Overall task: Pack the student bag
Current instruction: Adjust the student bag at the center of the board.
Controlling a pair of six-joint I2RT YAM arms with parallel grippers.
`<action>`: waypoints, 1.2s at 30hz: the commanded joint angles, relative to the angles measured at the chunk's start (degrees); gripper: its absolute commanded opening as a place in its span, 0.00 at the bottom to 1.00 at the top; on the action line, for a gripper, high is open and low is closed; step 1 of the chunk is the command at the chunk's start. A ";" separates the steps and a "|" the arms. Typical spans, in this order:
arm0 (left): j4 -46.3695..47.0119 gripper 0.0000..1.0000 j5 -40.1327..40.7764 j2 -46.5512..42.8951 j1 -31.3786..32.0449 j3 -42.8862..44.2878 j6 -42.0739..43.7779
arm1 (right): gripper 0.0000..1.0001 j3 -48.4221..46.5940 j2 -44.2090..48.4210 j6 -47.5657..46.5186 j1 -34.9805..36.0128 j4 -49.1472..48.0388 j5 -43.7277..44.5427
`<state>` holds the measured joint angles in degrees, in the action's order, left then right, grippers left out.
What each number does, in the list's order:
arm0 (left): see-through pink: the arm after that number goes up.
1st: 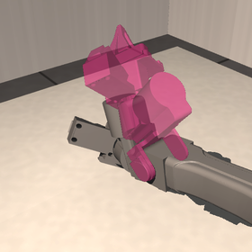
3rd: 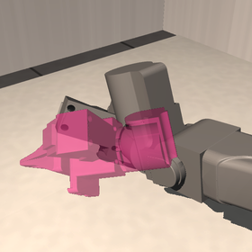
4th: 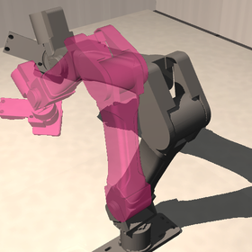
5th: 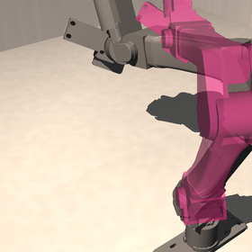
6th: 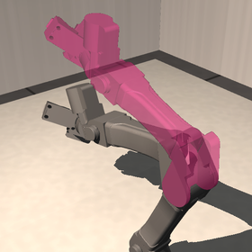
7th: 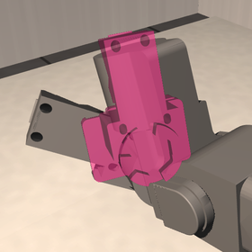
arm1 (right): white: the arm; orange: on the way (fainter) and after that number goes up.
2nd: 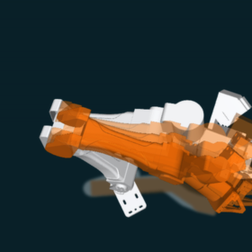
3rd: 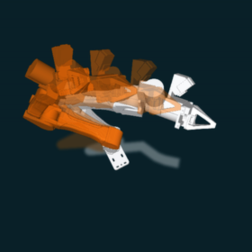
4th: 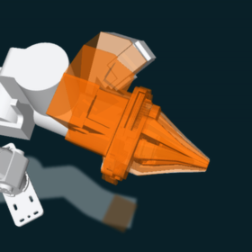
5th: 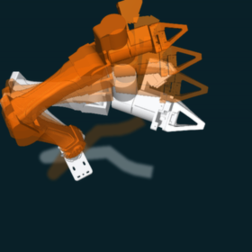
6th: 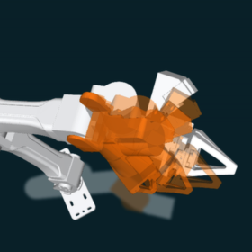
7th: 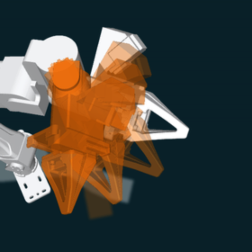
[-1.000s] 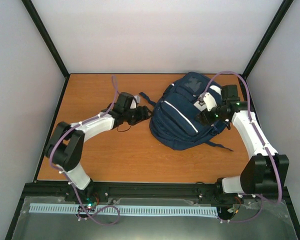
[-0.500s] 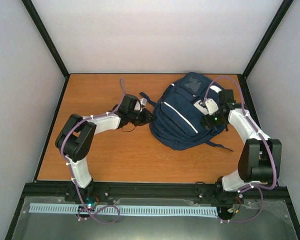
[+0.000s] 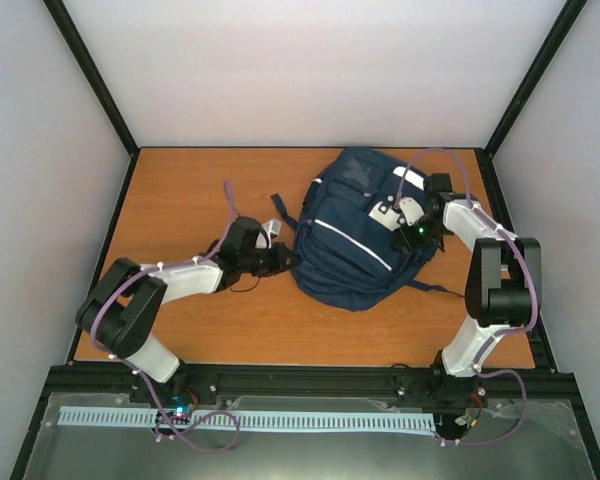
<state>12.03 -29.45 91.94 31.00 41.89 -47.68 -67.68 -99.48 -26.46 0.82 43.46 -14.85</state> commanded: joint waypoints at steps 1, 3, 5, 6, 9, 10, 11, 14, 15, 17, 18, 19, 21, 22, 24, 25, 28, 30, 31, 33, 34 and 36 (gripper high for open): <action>-2.14 0.01 6.30 -7.76 4.89 -5.87 0.27 | 0.65 -5.32 -3.30 1.27 0.65 -2.08 1.17; -2.36 0.01 8.04 -9.05 6.98 -7.50 -0.64 | 0.65 -7.03 -4.72 1.56 1.43 -1.62 0.80; -1.86 0.01 8.67 -9.34 8.88 -8.80 -2.34 | 0.65 -8.27 -6.12 1.76 2.37 -1.47 0.56; -1.68 0.01 9.02 -9.44 10.08 -9.19 -2.93 | 0.65 -8.87 -6.68 1.92 2.86 -1.45 0.42; -3.33 0.03 12.08 -9.40 14.48 -9.46 -2.93 | 0.64 -10.34 -8.18 2.31 4.29 -1.65 0.51; -4.10 0.04 13.69 -9.28 16.28 -9.58 -2.76 | 0.64 -10.68 -8.54 2.50 4.74 -1.82 0.90; -4.36 0.04 15.09 -9.26 17.91 -9.88 -2.65 | 0.64 -11.01 -9.14 2.48 5.20 -2.07 1.19; -4.47 0.06 17.11 -9.43 21.55 -11.61 -3.09 | 0.64 -12.76 -10.76 2.76 6.21 -2.08 1.71; -4.77 0.07 17.47 -9.94 22.05 -12.30 -3.13 | 0.64 -13.49 -11.07 2.98 6.41 -2.25 2.51; -7.03 0.09 18.33 -11.85 22.46 -13.22 -2.76 | 0.64 -14.23 -10.77 3.10 6.56 -2.79 3.90; -8.84 0.10 18.96 -13.23 22.47 -13.39 -2.11 | 0.64 -14.50 -10.20 3.01 6.56 -2.85 4.38; -11.31 0.12 19.56 -15.09 22.49 -13.34 -1.31 | 0.64 -14.55 -9.24 2.82 6.56 -2.81 4.59; -16.93 0.26 21.09 -18.86 22.50 -12.63 0.82 | 0.65 -14.19 -6.67 2.55 6.56 -2.45 4.49; -20.38 0.36 21.80 -20.85 22.52 -11.94 2.09 | 0.65 -13.71 -5.24 2.47 6.56 -2.09 4.17; -27.93 0.56 25.07 -24.59 22.48 -10.16 2.33 | 0.65 -12.83 -1.62 3.02 6.63 -1.38 3.78; -31.17 0.61 27.50 -26.77 22.52 -9.29 2.33 | 0.65 -12.19 0.07 3.10 6.91 -0.98 3.46; -38.61 0.72 34.24 -33.58 22.43 -7.48 3.20 | 0.65 -9.84 4.85 2.64 8.88 0.28 2.68; -44.39 0.77 39.97 -37.76 22.25 -6.09 5.75 | 0.65 -7.56 8.14 1.22 10.23 0.82 -0.78; -45.77 0.80 43.04 -39.49 22.15 -5.51 7.70 | 0.65 -6.19 9.68 0.29 10.88 0.98 -3.52; -45.96 0.86 46.74 -43.08 21.81 -4.82 13.55 | 0.65 -2.92 12.93 -2.04 11.89 1.02 -9.02; -44.79 0.87 46.66 -44.58 21.53 -4.80 17.64 | 0.65 -1.32 14.54 -3.38 12.45 1.00 -11.43; -42.60 0.87 47.52 -47.02 21.42 -4.36 24.34 | 0.64 2.15 17.63 -6.58 13.94 0.80 -14.95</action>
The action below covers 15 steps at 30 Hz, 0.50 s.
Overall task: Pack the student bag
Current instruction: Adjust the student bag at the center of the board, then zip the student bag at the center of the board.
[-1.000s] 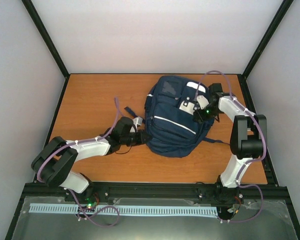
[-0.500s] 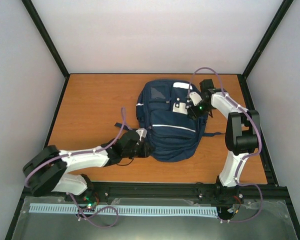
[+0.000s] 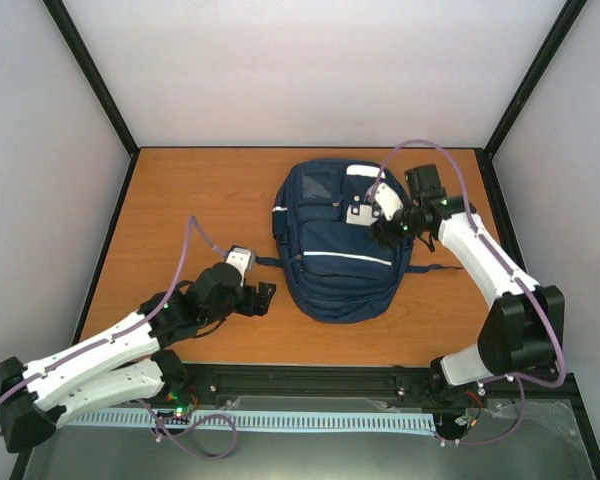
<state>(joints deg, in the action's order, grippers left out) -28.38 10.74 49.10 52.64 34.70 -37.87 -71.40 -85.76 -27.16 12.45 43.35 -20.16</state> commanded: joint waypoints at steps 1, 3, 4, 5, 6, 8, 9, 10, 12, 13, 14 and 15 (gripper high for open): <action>-1.30 0.88 7.83 -5.09 -0.42 3.33 17.10 | 0.64 7.65 5.30 -7.55 3.37 0.60 -10.02; -1.07 0.94 7.56 -4.73 -1.80 5.57 21.20 | 0.64 10.54 7.67 -10.39 4.58 -0.30 -9.12; -1.24 0.93 5.64 -3.57 -2.88 7.25 24.04 | 0.64 11.69 8.64 -11.13 4.93 -0.76 -8.60; -1.83 0.91 3.39 -1.90 -4.07 9.00 26.77 | 0.64 12.63 9.19 -11.59 5.22 -1.14 -8.02; -2.72 0.88 0.74 0.55 -5.69 11.18 29.10 | 0.64 13.28 9.64 -11.94 5.48 -1.35 -7.13; -5.00 0.79 -6.92 6.23 -9.09 16.01 33.13 | 0.64 14.41 10.49 -12.59 5.88 -1.76 -5.84; -6.43 0.74 -10.07 9.55 -10.53 18.64 34.70 | 0.64 15.13 11.13 -13.26 5.93 -1.94 -5.71; -7.87 0.71 -12.42 12.39 -11.87 21.02 35.94 | 0.64 16.11 11.87 -13.59 6.00 -2.67 -5.46; -11.13 0.69 -16.93 18.17 -13.35 25.84 39.61 | 0.64 17.52 12.72 -13.50 6.01 -4.02 -5.55; -12.99 0.69 -17.85 20.62 -14.08 27.77 41.30 | 0.64 18.05 12.86 -12.84 6.00 -4.79 -5.72; -14.68 0.69 -19.11 22.68 -14.93 29.14 43.30 | 0.64 18.61 12.89 -11.55 6.00 -5.64 -5.75; -15.20 0.69 -20.42 24.11 -15.96 29.72 45.06 | 0.62 19.15 12.82 -10.00 6.08 -6.57 -5.42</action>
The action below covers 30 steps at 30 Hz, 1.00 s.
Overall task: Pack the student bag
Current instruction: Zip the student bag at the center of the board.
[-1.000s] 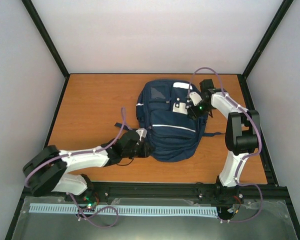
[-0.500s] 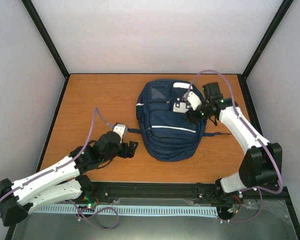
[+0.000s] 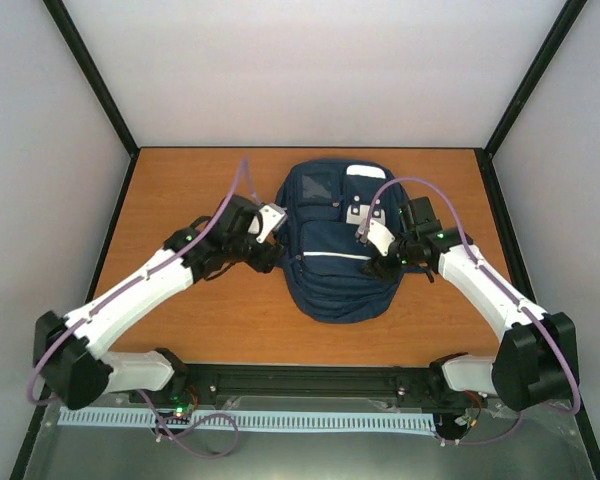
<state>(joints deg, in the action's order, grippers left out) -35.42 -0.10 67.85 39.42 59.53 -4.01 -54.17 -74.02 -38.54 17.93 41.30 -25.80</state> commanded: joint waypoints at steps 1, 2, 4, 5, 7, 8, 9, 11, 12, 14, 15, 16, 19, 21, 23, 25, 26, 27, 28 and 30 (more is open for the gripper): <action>-7.87 0.69 -11.23 6.23 -3.82 4.93 12.71 | 0.61 2.44 0.84 2.87 0.86 -5.63 1.92; -6.96 0.70 -14.33 6.92 -4.65 4.56 14.83 | 0.60 2.64 0.50 4.24 1.06 -6.34 4.79; -4.62 0.72 -16.82 8.25 -6.08 3.89 17.26 | 0.59 2.42 0.05 5.47 1.02 -6.45 8.39; -3.68 0.72 -17.55 9.21 -6.75 3.78 18.33 | 0.58 2.70 0.25 5.85 0.98 -6.68 8.78; -1.80 0.71 -18.29 11.75 -8.30 3.99 19.65 | 0.58 3.76 1.00 5.71 1.08 -7.00 7.44; -1.47 0.68 -18.84 13.34 -9.11 4.51 20.23 | 0.58 4.03 1.04 5.61 1.04 -6.94 6.80; -1.43 0.63 -19.42 15.82 -9.75 5.39 20.48 | 0.57 4.12 0.88 5.64 1.10 -6.86 6.55; -1.05 0.58 -22.84 18.92 -10.63 6.75 21.06 | 0.56 4.21 0.23 5.72 1.05 -6.92 6.52; -0.41 0.56 -24.88 20.18 -10.67 7.13 21.31 | 0.56 4.23 -0.25 5.76 1.06 -7.01 6.62; 0.45 0.55 -27.50 22.57 -10.68 7.93 22.28 | 0.55 3.96 -1.19 5.96 1.06 -6.58 6.37; 0.69 0.55 -28.18 23.64 -10.68 8.35 22.87 | 0.55 3.90 -1.39 5.96 0.99 -6.38 6.16; 0.83 0.55 -28.86 24.29 -10.68 8.76 23.75 | 0.55 3.94 -1.44 5.96 1.06 -6.40 6.05; 3.30 0.58 -30.52 24.49 -10.69 7.86 25.32 | 0.55 4.18 -1.50 5.92 1.05 -6.50 6.14; 3.91 0.58 -30.86 24.56 -10.68 7.54 26.06 | 0.55 4.24 -1.73 5.85 1.01 -6.44 6.12; 2.98 0.58 -31.06 25.56 -10.68 8.10 26.41 | 0.55 4.25 -2.05 5.78 1.00 -6.41 6.00; 2.51 0.57 -31.28 26.76 -10.68 8.41 26.63 | 0.55 4.20 -2.28 5.78 1.00 -6.26 5.89; 2.68 0.56 -31.26 27.06 -10.68 8.41 26.54 | 0.55 4.17 -2.40 5.76 1.04 -6.31 5.75; 2.72 0.55 -31.25 27.57 -10.68 8.53 26.48 | 0.55 4.16 -2.51 5.84 0.97 -6.24 5.48; 2.60 0.55 -31.62 27.93 -10.68 8.81 26.64 | 0.55 4.21 -2.65 5.89 1.03 -6.21 5.35; 1.87 0.52 -32.49 28.76 -10.68 9.52 27.23 | 0.55 4.12 -3.03 5.88 0.97 -6.06 5.32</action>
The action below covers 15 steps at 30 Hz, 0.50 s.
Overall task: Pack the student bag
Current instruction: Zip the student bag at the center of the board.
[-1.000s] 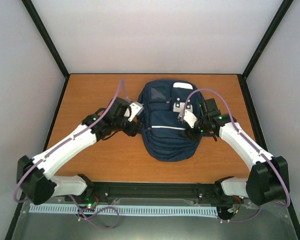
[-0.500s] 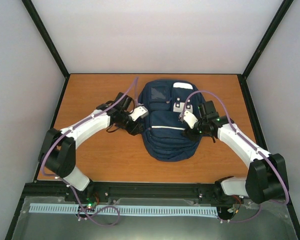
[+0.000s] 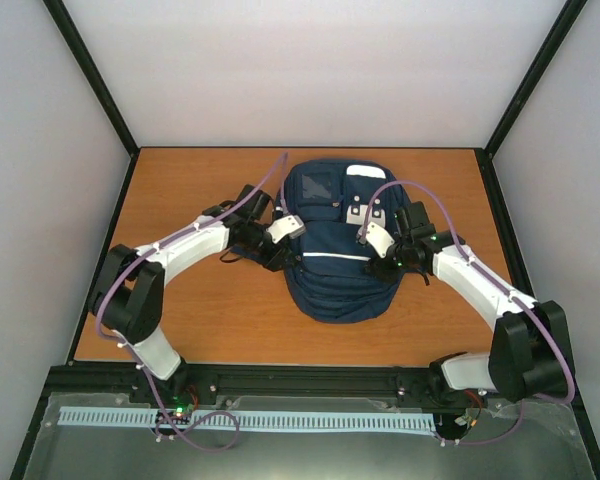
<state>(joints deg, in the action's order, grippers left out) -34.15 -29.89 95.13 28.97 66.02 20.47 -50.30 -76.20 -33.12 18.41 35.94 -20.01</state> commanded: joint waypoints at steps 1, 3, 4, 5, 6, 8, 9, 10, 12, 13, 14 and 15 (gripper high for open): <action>0.12 0.51 -3.23 1.81 -0.23 3.40 2.83 | 0.55 0.29 -1.03 0.46 0.48 -0.63 -0.47; -0.43 0.46 -4.33 2.34 -0.23 3.75 2.73 | 0.55 0.25 -1.43 0.36 0.56 -0.61 -0.42; -0.67 0.43 -5.18 2.49 -0.23 3.89 2.47 | 0.55 0.29 -1.59 0.35 0.53 -0.61 -0.32; -0.98 0.41 -5.89 2.64 -0.23 4.02 2.27 | 0.54 0.34 -1.70 0.39 0.55 -0.61 -0.23; -1.29 0.39 -6.58 2.79 -0.17 4.27 2.20 | 0.54 0.30 -1.75 0.41 0.50 -0.64 -0.09; -1.64 0.36 -6.98 2.96 -0.07 4.47 2.07 | 0.54 0.33 -1.91 0.35 0.57 -0.78 0.19; -1.92 0.35 -6.95 2.97 0.06 4.47 1.97 | 0.54 0.30 -1.94 0.34 0.51 -0.71 0.23; -2.34 0.33 -6.69 2.99 0.27 4.54 1.90 | 0.54 0.29 -1.99 0.34 0.52 -0.70 0.32; -3.07 0.31 -5.78 2.85 0.93 4.44 1.54 | 0.54 0.33 -2.03 0.29 0.57 -0.62 0.32; -3.35 0.30 -4.99 2.61 1.36 4.20 1.34 | 0.54 0.32 -2.14 0.30 0.57 -0.61 0.32; -3.74 0.30 -4.28 2.33 1.86 3.94 1.18 | 0.54 0.30 -2.21 0.30 0.50 -0.61 0.32; -3.99 0.30 -3.45 1.95 2.34 3.61 1.03 | 0.54 0.29 -2.24 0.31 0.55 -0.61 0.25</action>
<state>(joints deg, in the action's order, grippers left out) -36.45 -33.26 97.84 29.52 68.12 21.28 -50.30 -77.84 -33.15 18.41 35.94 -20.03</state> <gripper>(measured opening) 0.303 0.543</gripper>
